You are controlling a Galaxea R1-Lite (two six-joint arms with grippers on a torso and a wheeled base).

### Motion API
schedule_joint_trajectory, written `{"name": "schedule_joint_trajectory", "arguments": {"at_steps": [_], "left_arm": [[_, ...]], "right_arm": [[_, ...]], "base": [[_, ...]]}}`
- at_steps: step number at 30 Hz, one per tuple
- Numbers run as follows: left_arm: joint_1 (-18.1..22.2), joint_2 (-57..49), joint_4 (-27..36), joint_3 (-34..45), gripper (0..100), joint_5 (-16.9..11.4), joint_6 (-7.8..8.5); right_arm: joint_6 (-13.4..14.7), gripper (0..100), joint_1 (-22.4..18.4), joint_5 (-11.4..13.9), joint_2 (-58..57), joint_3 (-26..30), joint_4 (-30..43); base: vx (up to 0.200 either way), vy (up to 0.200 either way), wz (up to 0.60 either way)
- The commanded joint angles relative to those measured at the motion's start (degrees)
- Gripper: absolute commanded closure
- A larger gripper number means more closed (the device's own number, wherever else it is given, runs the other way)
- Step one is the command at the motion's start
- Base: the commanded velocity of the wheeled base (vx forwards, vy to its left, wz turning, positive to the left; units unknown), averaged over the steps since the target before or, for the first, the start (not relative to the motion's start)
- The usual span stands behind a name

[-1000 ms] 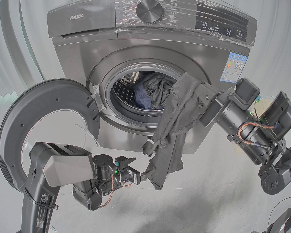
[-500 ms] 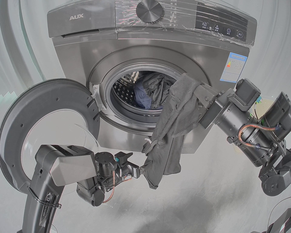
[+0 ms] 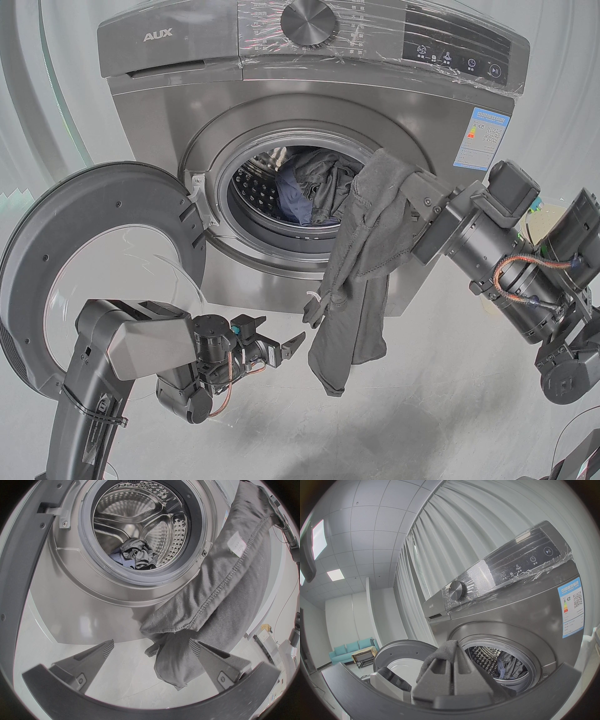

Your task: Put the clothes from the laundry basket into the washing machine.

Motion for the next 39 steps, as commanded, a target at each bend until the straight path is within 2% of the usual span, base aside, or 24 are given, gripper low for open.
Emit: {"name": "schedule_joint_trajectory", "arguments": {"at_steps": [1, 10, 23, 36, 37, 39], "left_arm": [[0.5, 1.6, 0.0, -1.4, 0, 0.0, -0.01], [0.1, 4.4, 0.2, -6.9, 0, -0.5, -0.28], [-1.2, 4.5, -0.1, -7.8, 0, -1.8, -0.01], [-2.1, 5.2, -0.2, -11.2, 0, -1.2, -0.01], [-2.4, 5.6, -0.2, -11.6, 100, -1.2, 0.16], [-2.5, 6.2, -0.2, -12.2, 100, -1.1, 0.34]], "right_arm": [[0.0, 100, 0.0, 0.0, 0.1, -0.1, 0.1], [0.0, 100, 0.1, 0.0, 0.3, -0.1, 0.2], [0.0, 100, 0.5, 0.0, 0.6, -0.1, 0.2], [0.0, 100, 0.6, 0.0, 0.6, 0.6, 0.2], [0.0, 100, 0.6, 0.0, 0.6, 0.6, 0.2], [0.0, 100, 0.6, 0.0, 0.6, 0.6, 0.2]], "base": [[0.000, 0.000, 0.00], [0.000, 0.000, 0.00], [0.000, 0.000, 0.00], [0.000, 0.000, 0.00], [0.000, 0.000, 0.00], [0.000, 0.000, 0.00]]}}
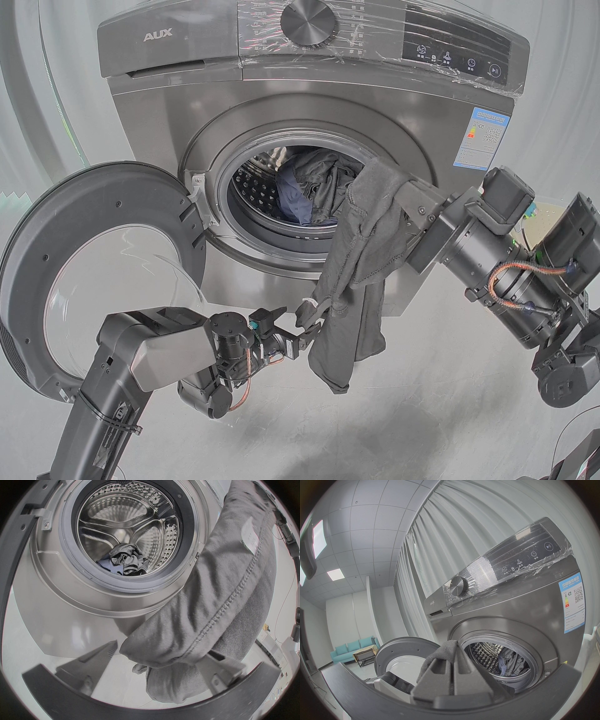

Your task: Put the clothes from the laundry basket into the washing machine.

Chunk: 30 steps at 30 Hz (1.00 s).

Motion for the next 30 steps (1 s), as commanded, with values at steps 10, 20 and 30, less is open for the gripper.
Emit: {"name": "schedule_joint_trajectory", "arguments": {"at_steps": [10, 20, 30], "left_arm": [[0.0, 1.7, 0.0, -5.7, 100, 0.8, -0.30], [5.1, -14.4, -0.1, 7.8, 100, 0.3, 0.23], [12.8, -33.0, -0.2, 23.0, 100, -4.8, 1.02]], "right_arm": [[0.1, 100, -0.2, 0.0, -0.3, 1.4, -0.1], [0.1, 100, -8.8, 0.2, 3.1, 3.2, -0.5], [2.2, 100, -12.8, 0.1, 5.8, 9.4, -1.1]], "base": [[0.000, 0.000, 0.00], [0.000, 0.000, 0.00], [0.000, 0.000, 0.00]]}}
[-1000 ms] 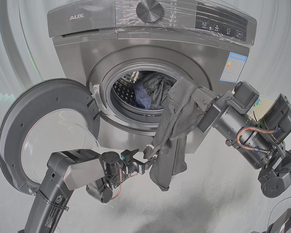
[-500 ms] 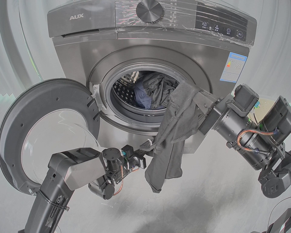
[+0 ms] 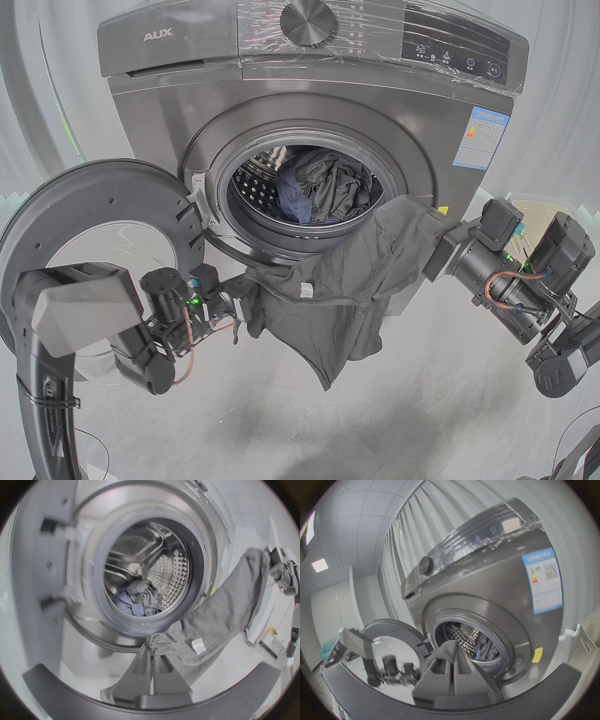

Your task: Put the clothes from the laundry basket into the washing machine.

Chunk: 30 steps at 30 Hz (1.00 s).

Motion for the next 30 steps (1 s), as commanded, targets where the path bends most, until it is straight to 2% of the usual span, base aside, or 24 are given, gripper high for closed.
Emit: {"name": "schedule_joint_trajectory", "arguments": {"at_steps": [1, 6, 18, 22, 25, 30], "left_arm": [[3.7, -14.7, -0.1, 9.5, 100, -2.6, -0.13], [1.9, -16.3, -0.1, 12.2, 100, -4.4, 0.22], [-2.1, -22.5, 0.1, 11.4, 100, -4.4, 0.40], [-2.9, -26.7, 0.1, 11.7, 100, -4.4, -0.22], [-3.7, -29.0, 0.2, 11.8, 100, -4.6, -0.22], [-5.3, -29.8, 0.2, 11.9, 100, -3.9, -0.13]], "right_arm": [[0.8, 100, -3.9, 0.1, 3.4, 4.8, -0.3], [1.0, 100, -5.3, 0.0, 4.5, 6.6, -0.4], [0.8, 100, -5.8, -0.1, 6.5, 7.3, -0.4], [0.8, 100, -7.6, -0.4, 9.0, 7.2, -0.4], [0.8, 100, -8.2, -1.3, 10.6, 6.7, -0.4], [0.8, 100, -9.2, -1.4, 11.8, 6.0, -0.4]], "base": [[0.000, 0.000, 0.00], [0.000, 0.000, 0.00], [0.000, 0.000, 0.00], [0.000, 0.000, 0.00], [0.000, 0.000, 0.00], [0.000, 0.000, 0.00]]}}
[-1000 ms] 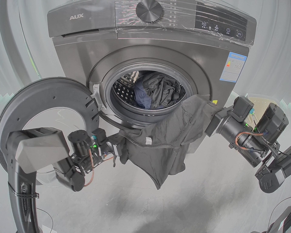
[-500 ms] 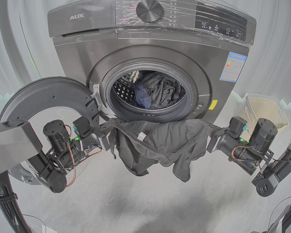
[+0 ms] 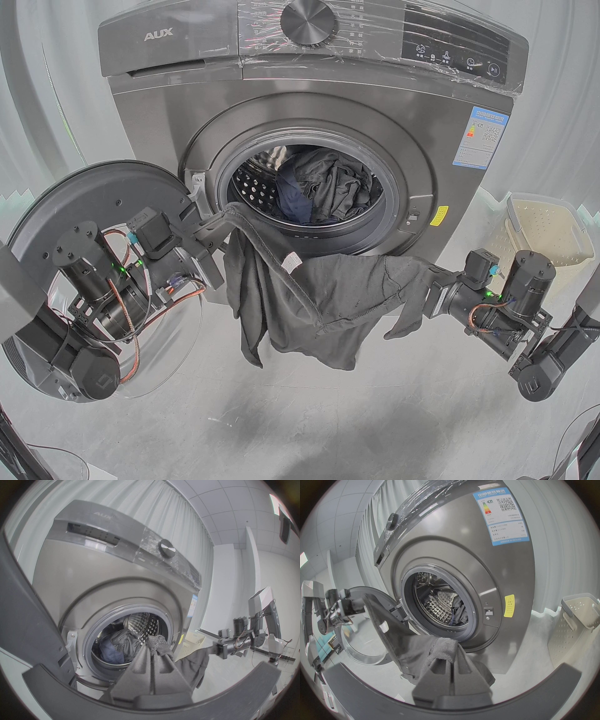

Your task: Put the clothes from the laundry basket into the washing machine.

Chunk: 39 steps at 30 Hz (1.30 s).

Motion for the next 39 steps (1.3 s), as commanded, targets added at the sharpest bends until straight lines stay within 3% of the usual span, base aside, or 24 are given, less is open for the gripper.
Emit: {"name": "schedule_joint_trajectory", "arguments": {"at_steps": [1, 14, 15, 23, 27, 31, 39], "left_arm": [[-1.4, -2.5, 0.0, 0.2, 100, 0.2, 0.06], [-3.7, -3.4, 0.3, 0.1, 100, 0.6, 0.06], [-3.7, -3.4, 0.3, 0.1, 100, 0.7, 0.06], [-3.9, -2.9, 0.5, -0.6, 100, 1.0, 0.06], [-4.8, -2.3, 0.8, -1.5, 100, 2.7, 0.06], [-4.9, -1.9, 0.9, -2.3, 100, 2.9, -0.03], [-5.0, -0.9, 1.0, -2.9, 100, 4.0, -0.03]], "right_arm": [[0.0, 100, -1.4, -0.2, 2.5, -0.5, 0.0], [-0.3, 100, -1.3, 0.7, 6.6, -0.6, -1.7], [-0.4, 0, -1.3, 0.7, 6.6, -0.6, -1.6], [-1.3, 0, 0.2, 0.7, 8.1, 5.1, -0.8], [-3.0, 0, 3.2, 4.3, 11.0, 8.0, -1.5], [-3.1, 0, 5.8, 4.6, 13.7, 8.8, -1.5], [-2.9, 0, 10.9, 4.6, 16.4, 1.8, -2.8]], "base": [[0.000, 0.000, 0.00], [0.000, 0.000, 0.00], [0.000, 0.000, 0.00], [0.000, 0.000, 0.00], [0.000, 0.000, 0.00], [0.000, 0.000, 0.00], [0.000, 0.000, 0.00]]}}
